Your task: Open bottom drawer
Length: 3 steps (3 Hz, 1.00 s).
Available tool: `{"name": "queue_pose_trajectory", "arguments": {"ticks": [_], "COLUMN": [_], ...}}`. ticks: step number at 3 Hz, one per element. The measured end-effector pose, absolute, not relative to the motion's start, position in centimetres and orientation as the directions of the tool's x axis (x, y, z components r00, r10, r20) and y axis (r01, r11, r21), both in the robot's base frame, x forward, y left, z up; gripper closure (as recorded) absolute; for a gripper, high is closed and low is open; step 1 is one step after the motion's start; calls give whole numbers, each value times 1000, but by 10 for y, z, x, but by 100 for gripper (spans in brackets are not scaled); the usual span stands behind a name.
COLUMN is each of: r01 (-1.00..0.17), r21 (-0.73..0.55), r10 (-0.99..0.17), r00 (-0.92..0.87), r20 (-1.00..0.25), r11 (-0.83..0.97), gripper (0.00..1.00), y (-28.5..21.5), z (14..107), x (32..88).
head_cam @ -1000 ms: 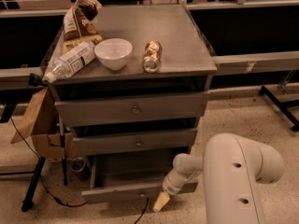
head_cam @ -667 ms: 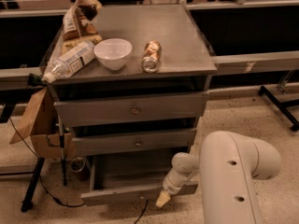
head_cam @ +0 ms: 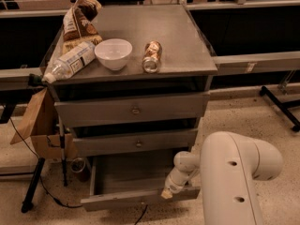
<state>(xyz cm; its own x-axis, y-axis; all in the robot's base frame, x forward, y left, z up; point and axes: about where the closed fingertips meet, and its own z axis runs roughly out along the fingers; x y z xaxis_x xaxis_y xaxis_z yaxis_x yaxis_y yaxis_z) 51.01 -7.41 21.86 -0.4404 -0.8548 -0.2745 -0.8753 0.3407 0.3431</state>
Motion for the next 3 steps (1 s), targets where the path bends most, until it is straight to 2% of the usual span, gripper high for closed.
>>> {"name": "queue_pose_trajectory", "arguments": {"ticks": [1, 3], "r01": [-882, -897], "r21": [337, 332], "r10": [-876, -908], "r00": [-418, -368], "r20": [-241, -199], "r11": [329, 291], "gripper": [100, 100], "y": [-79, -83], "z": [213, 207], "x": [507, 497]}}
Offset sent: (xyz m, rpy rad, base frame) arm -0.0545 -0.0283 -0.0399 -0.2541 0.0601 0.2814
